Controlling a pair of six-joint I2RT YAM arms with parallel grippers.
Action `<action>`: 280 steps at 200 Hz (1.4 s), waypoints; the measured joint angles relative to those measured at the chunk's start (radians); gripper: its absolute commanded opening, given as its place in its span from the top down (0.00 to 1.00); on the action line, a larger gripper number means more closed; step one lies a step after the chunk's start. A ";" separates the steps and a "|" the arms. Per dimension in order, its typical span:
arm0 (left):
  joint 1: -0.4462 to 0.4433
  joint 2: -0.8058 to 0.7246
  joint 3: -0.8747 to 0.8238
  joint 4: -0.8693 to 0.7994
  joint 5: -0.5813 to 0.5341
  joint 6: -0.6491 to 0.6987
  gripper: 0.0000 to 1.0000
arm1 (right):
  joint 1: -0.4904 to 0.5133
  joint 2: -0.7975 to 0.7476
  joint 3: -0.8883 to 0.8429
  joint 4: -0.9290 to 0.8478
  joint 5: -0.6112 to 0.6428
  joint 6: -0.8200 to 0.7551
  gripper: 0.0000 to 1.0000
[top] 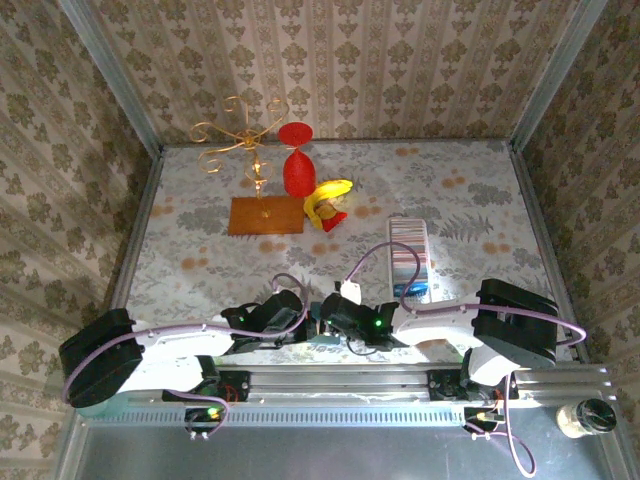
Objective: Put the credit cards into the card holder
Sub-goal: Close the button on the card holder, then reset both arms
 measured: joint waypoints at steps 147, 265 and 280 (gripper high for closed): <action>0.180 -0.257 0.091 -0.361 -0.103 0.145 0.25 | 0.044 -0.072 -0.004 -0.036 0.071 -0.115 0.43; 0.955 -0.401 0.165 -0.241 -0.318 0.663 0.00 | -0.474 -0.780 -0.092 -0.060 0.161 -0.859 0.20; 0.991 -0.363 0.106 -0.137 -0.360 0.722 0.00 | -0.575 -0.857 -0.179 -0.006 0.179 -0.972 0.19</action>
